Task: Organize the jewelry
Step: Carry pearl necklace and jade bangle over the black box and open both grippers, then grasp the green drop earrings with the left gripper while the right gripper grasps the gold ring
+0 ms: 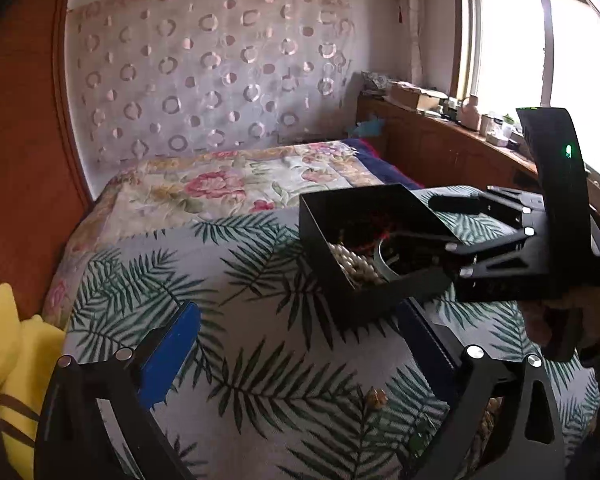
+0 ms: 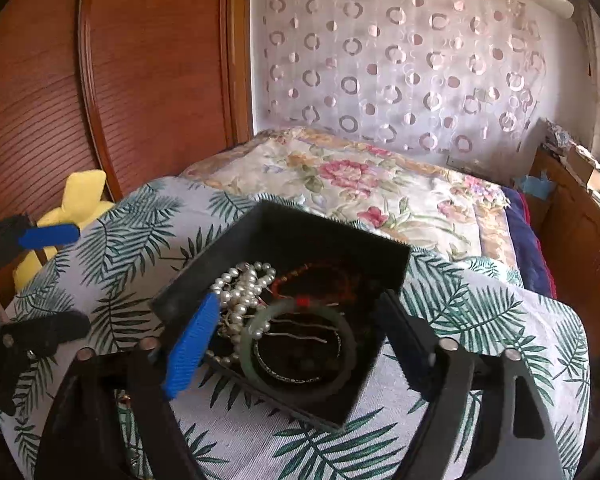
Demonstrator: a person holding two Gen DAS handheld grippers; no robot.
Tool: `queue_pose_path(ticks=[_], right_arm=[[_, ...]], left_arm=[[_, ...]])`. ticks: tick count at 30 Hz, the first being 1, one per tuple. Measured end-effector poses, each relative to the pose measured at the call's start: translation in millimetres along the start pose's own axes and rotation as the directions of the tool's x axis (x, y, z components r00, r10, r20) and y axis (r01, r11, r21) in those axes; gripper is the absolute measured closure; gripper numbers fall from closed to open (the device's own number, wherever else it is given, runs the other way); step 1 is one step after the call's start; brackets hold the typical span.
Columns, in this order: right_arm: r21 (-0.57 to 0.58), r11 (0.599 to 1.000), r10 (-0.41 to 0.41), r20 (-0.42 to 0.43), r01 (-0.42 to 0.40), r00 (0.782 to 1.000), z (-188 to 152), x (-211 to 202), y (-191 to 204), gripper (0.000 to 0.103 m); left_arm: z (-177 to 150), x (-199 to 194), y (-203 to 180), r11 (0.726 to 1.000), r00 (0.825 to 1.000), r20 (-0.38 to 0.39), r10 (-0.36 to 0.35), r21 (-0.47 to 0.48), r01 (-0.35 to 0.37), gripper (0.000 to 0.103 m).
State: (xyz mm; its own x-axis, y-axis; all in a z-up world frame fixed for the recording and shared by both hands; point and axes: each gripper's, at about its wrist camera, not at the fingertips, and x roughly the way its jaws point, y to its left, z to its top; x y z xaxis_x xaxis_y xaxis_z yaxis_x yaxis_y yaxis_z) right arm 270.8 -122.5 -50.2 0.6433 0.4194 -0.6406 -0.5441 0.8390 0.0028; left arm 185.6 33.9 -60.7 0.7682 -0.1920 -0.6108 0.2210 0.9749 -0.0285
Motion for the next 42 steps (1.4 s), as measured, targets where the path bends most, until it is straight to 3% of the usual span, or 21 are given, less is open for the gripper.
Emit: queue_pose_path(ticks=[7, 14, 18, 20, 22, 24, 28, 36, 42], right_arm=[[-0.001, 1.000, 0.022, 0.004, -0.022, 1.000, -28, -48, 9, 0.019], [0.010, 0.999, 0.050, -0.052, -0.049, 0.997, -77, -82, 21, 0.034], [0.007, 0.999, 0.047, -0.090, -0.047, 0.995, -101, -88, 29, 0.037], [0.002, 0.999, 0.045, -0.103, -0.045, 0.994, -113, -93, 34, 0.038], [0.010, 0.999, 0.054, -0.110, -0.053, 0.992, -121, -96, 37, 0.038], [0.015, 0.999, 0.053, -0.115, -0.052, 0.992, -128, -99, 39, 0.038], [0.030, 0.998, 0.058, -0.121, -0.055, 0.991, -138, -103, 42, 0.038], [0.041, 0.998, 0.058, -0.122, -0.053, 0.991, -145, -101, 43, 0.038], [0.047, 0.997, 0.061, -0.117, -0.056, 0.991, -145, -103, 42, 0.038]], left_arm=[[-22, -15, -19, 0.999, 0.999, -0.016, -0.036, 0.028, 0.036, 0.008], [-49, -24, -33, 0.997, 0.995, -0.071, -0.072, 0.036, 0.075, 0.008], [-60, -24, -39, 0.995, 0.991, -0.102, -0.081, 0.041, 0.085, 0.008], [-65, -24, -43, 0.994, 0.989, -0.117, -0.088, 0.050, 0.095, 0.016], [-68, -21, -48, 0.993, 0.985, -0.145, -0.091, 0.059, 0.100, 0.033], [-70, -18, -49, 0.992, 0.982, -0.160, -0.101, 0.059, 0.112, 0.044], [-70, -14, -58, 0.988, 0.977, -0.178, -0.120, 0.073, 0.135, 0.058], [-68, -2, -75, 0.982, 0.971, -0.209, -0.118, 0.120, 0.145, 0.074], [-71, 7, -83, 0.980, 0.973, -0.221, -0.071, 0.167, 0.110, 0.074]])
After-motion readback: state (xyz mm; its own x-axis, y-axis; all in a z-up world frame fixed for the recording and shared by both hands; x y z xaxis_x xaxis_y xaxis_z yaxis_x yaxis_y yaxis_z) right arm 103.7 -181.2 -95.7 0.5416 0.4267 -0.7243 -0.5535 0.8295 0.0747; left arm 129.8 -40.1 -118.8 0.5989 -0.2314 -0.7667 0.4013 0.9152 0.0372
